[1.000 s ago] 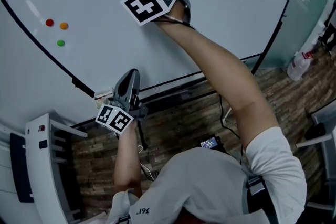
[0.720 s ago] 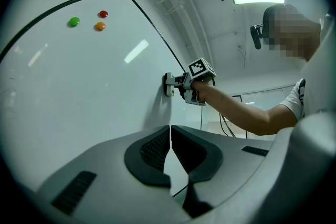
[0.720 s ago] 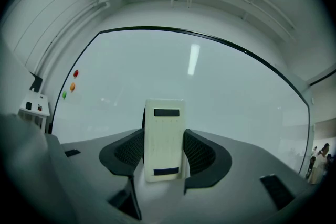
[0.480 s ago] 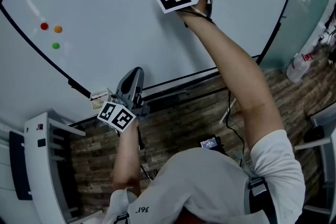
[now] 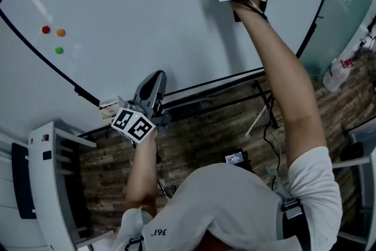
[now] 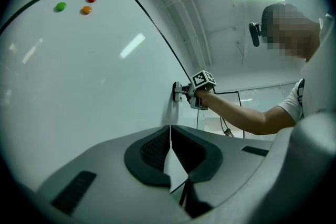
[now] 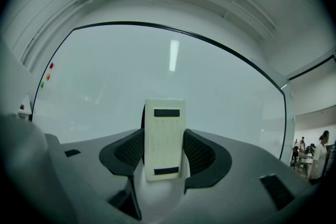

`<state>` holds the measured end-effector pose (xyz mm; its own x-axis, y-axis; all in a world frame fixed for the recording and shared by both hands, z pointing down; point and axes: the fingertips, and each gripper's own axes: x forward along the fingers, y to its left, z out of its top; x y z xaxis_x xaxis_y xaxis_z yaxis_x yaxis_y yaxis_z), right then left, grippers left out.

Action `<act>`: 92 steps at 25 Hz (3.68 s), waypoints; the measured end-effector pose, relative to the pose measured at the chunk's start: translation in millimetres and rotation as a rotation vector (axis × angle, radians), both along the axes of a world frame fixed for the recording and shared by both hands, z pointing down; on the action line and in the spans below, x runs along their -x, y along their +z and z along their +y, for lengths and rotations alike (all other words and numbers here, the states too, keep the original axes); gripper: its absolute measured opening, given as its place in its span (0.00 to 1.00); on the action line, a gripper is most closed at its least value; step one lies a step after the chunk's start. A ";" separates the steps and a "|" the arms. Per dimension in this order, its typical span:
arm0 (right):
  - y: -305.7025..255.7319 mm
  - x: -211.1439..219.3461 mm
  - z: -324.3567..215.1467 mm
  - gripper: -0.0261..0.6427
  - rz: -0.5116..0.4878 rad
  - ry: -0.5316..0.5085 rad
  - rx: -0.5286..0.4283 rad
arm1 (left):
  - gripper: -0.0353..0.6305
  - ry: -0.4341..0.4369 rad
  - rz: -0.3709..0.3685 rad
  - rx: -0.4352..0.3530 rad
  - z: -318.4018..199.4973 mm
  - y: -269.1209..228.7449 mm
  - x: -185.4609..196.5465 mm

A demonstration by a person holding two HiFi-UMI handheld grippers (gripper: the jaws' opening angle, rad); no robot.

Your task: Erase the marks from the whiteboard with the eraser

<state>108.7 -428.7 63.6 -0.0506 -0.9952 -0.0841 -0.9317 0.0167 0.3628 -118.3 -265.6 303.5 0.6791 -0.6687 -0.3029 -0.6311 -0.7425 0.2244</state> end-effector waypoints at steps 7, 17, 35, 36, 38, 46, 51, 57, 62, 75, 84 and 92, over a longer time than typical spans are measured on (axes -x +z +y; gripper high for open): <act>2.7 -33.6 -2.0 0.41 -0.004 0.028 0.011 | 0.06 -0.001 -0.007 0.001 2.9 -2.0 -10.5; 7.3 -75.3 3.8 0.41 0.002 0.070 0.001 | 0.06 -0.012 -0.012 0.004 6.0 -1.4 -17.4; 56.2 -95.3 61.5 0.41 -0.164 -0.149 0.009 | 0.06 0.067 -0.029 -0.023 5.6 -14.8 -63.7; 60.5 -95.1 65.9 0.41 -0.169 -0.157 0.010 | 0.06 0.074 -0.029 -0.024 7.2 -14.5 -67.2; 68.9 -95.0 74.2 0.41 -0.171 -0.168 0.013 | 0.06 0.087 -0.030 -0.023 10.2 -12.9 -73.8; 102.5 -87.0 96.8 0.41 -0.209 -0.236 0.025 | 0.06 0.108 -0.024 0.001 16.9 -0.8 -84.7; 136.2 -82.5 109.2 0.41 -0.242 -0.262 0.060 | 0.06 0.114 -0.019 0.022 23.6 8.7 -84.8; 164.7 -75.8 117.2 0.41 -0.267 -0.280 0.091 | 0.06 0.115 -0.011 0.051 26.8 20.2 -79.4; 192.2 -64.9 129.0 0.41 -0.300 -0.311 0.118 | 0.06 0.121 0.008 0.090 31.1 35.6 -73.0; 252.6 -39.5 159.0 0.41 -0.305 -0.378 0.192 | 0.06 0.126 0.027 0.172 50.4 69.3 -66.4; 298.8 -37.6 174.9 0.41 -0.367 -0.379 0.291 | 0.06 0.135 0.000 0.190 68.5 86.3 -65.0; 331.8 -40.3 189.4 0.41 -0.385 -0.367 0.358 | 0.06 0.121 0.000 0.228 81.3 105.4 -61.5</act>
